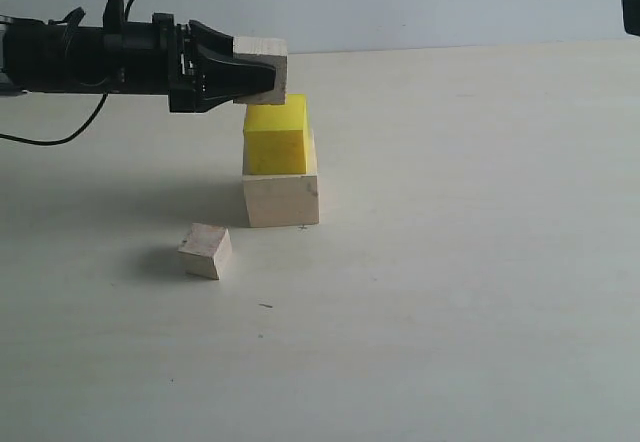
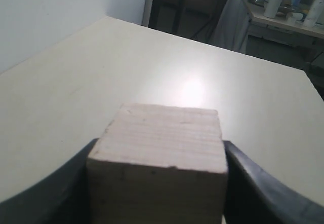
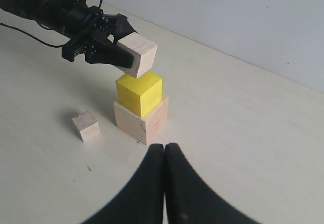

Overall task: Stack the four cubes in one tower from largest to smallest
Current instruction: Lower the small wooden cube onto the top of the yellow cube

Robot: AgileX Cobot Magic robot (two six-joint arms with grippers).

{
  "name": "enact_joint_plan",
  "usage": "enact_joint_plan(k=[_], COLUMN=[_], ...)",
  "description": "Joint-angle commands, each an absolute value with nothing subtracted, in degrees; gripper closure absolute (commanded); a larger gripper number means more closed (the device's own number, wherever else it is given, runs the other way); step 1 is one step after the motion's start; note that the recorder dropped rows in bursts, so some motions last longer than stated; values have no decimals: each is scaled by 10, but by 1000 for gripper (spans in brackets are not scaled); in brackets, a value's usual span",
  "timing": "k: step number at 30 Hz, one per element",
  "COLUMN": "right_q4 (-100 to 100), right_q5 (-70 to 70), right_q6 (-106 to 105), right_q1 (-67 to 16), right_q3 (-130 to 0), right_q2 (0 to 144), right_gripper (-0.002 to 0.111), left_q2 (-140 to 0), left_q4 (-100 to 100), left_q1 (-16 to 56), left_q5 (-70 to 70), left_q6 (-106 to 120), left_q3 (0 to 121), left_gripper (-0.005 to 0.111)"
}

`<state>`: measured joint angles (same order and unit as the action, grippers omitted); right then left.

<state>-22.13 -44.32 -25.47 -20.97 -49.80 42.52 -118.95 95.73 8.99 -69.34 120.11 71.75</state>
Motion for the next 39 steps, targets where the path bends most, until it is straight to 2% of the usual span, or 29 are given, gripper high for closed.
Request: enact_joint_plan(k=[1,8,39], right_q4=[-222,-227,-239], right_q5=[-437,-437,-440], right_q6=[-255,-254,-254], right_q1=[-207,-207,-207], right_q3=[-495,-495,-495], right_q2=[420,420,420], right_gripper=[108,108,108], left_q2=[-1187,-1187,-1239], left_q4=[963,961,913], left_q1=[98,114,98], left_q5=[-700,-700,-700], left_q6=[1202,1202,1202], left_q3=[721,722,755], left_gripper=[107,107,107])
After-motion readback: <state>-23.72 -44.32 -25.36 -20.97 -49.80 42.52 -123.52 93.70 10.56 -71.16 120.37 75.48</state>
